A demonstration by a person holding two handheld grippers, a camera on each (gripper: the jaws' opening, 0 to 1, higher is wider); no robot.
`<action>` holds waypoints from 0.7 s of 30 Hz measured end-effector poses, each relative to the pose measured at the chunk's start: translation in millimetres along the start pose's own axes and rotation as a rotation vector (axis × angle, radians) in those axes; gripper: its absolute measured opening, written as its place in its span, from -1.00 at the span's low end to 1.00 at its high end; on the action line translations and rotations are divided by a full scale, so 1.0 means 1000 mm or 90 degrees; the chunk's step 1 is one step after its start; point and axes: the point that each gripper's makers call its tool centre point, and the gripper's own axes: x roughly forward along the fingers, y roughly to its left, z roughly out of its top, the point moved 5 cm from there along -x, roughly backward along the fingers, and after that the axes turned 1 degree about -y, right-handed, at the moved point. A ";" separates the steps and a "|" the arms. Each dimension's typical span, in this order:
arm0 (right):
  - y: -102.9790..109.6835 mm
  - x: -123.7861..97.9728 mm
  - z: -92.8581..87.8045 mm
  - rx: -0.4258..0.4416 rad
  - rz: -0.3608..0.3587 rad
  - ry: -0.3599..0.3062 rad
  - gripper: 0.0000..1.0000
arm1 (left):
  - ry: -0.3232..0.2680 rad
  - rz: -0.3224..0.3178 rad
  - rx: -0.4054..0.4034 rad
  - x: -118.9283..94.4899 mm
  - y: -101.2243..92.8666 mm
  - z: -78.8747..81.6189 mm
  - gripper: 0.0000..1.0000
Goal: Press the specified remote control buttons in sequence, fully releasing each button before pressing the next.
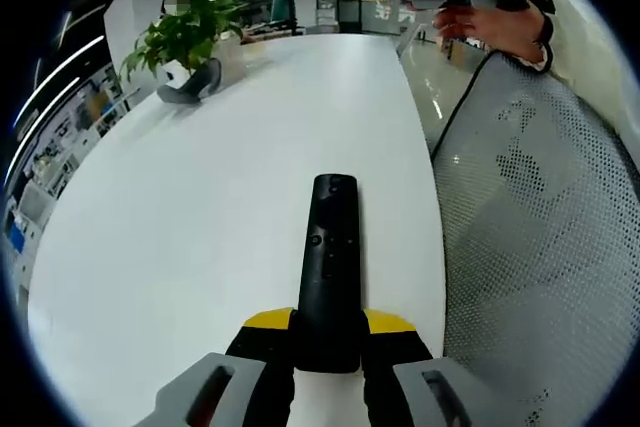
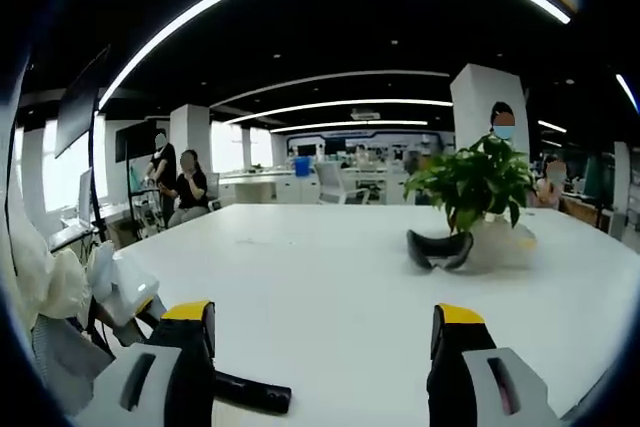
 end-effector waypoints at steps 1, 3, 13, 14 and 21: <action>0.000 0.000 0.000 0.000 0.000 0.000 0.77 | 0.001 0.003 0.001 0.000 0.003 0.000 -0.53; 0.000 0.000 -0.001 -0.002 -0.001 0.002 0.76 | 0.008 0.011 0.009 -0.002 0.012 -0.001 -0.53; 0.000 0.000 -0.002 -0.005 -0.004 0.008 0.74 | 0.030 0.027 0.036 -0.007 0.049 0.005 -0.53; -0.001 0.000 -0.002 -0.005 -0.006 0.008 0.74 | 0.033 0.027 0.040 -0.007 0.054 0.006 -0.53; -0.004 0.000 -0.002 0.001 -0.016 0.009 0.73 | 0.042 0.036 0.060 -0.008 0.080 0.013 -0.53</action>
